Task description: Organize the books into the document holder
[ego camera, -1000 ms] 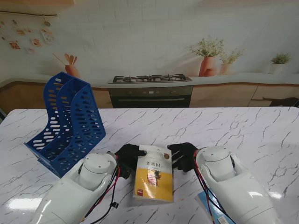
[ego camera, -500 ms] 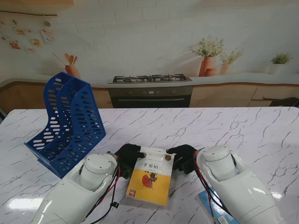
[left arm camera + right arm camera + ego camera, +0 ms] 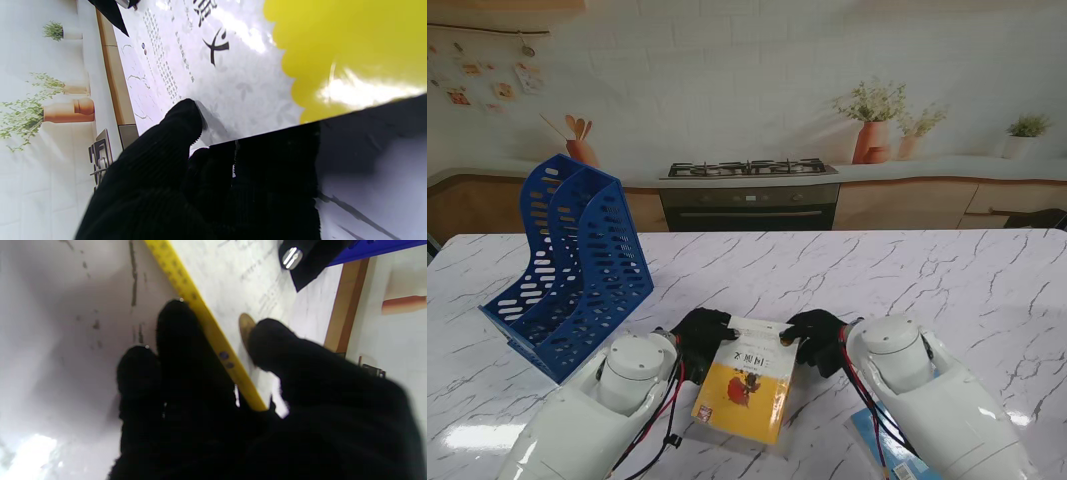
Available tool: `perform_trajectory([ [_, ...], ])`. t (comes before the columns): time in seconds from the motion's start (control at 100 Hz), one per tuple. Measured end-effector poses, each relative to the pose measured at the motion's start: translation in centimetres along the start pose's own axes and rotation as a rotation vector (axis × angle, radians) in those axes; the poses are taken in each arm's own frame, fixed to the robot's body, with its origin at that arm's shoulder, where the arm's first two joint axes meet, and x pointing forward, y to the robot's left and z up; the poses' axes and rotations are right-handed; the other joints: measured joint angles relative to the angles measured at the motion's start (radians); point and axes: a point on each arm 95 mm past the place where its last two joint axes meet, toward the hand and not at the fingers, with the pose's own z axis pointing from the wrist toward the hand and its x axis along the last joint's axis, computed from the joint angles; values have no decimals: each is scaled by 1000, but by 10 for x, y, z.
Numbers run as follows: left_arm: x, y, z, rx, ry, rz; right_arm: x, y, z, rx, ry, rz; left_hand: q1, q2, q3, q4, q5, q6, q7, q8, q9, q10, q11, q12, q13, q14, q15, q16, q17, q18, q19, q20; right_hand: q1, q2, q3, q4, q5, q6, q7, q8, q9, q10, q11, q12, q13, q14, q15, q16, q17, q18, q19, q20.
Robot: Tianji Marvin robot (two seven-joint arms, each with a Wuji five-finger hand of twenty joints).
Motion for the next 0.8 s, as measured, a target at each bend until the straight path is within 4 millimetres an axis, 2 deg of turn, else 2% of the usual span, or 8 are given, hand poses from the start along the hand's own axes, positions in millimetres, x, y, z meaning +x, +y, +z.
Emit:
perform_trajectory([
  [0.08,-1,2,-3,-4,14,-6,-1,-1,-1,-11,48,-14,-33,10,35,1,-6,-9,0,0,-22,0,20,-169,-25,6,-21,-25,-52,1,6,15,-16,0,34,0,11,16,-18,85,10,0,26,30,9,0,48,11,3,0,15,20],
  [0.18,-2,5,-8,-19,41,-5,2,-3,-7,-23,83,-45,-102,24,94,17,-19,-15,-12,0,-86,1,37,-386,-63,29,-79,-86,-145,42,23,69,-27,0,46,0,21,17,-41,165,20,-2,91,89,9,-31,136,35,10,1,64,59],
  [0.27,-2,7,-14,-22,78,-11,10,-4,-14,-30,135,-67,-147,34,78,34,-19,-32,-12,0,-123,3,-1,-436,-138,72,-136,-129,-261,92,25,138,-29,0,46,0,23,19,-41,208,20,-2,118,152,10,-104,287,85,20,1,117,118],
  [0.34,1,7,-18,-33,104,-11,17,-4,-19,-23,186,-103,-158,48,27,35,-21,-41,-12,0,-166,3,-45,-458,-229,97,-213,-169,-387,125,11,215,-30,0,46,0,23,26,-41,247,11,-3,133,186,11,-123,357,110,20,0,139,147],
  [0.41,6,5,-24,-42,133,8,24,-2,-25,-16,231,-168,-181,49,-17,35,-43,-43,-6,3,-211,-2,-68,-461,-307,104,-296,-215,-494,153,-33,241,-36,3,46,1,23,26,-41,280,3,-5,139,211,11,-137,403,126,24,0,159,171],
  [0.56,21,-2,-37,-11,207,65,38,2,-38,-43,303,-202,-213,53,-70,35,-72,-85,38,14,-264,-23,-129,-482,-444,114,-431,-293,-676,180,-179,237,-38,10,40,1,23,26,-41,292,-6,-5,158,264,11,-145,465,161,24,0,165,197],
  [0.63,28,-5,-44,4,236,82,45,3,-42,-57,346,-208,-210,68,-108,35,-108,-114,73,14,-281,-30,-157,-488,-492,115,-487,-322,-751,190,-267,202,-38,13,29,1,23,26,-41,294,-8,-7,164,284,11,-153,477,166,24,0,172,211],
  [0.8,43,-15,-62,53,294,153,59,10,-53,-94,422,-288,-210,68,-147,35,-125,-167,161,16,-281,-47,-194,-505,-545,119,-568,-362,-823,205,-396,118,-38,19,26,1,24,26,-41,297,-9,-9,167,297,12,-154,490,179,25,0,173,222],
])
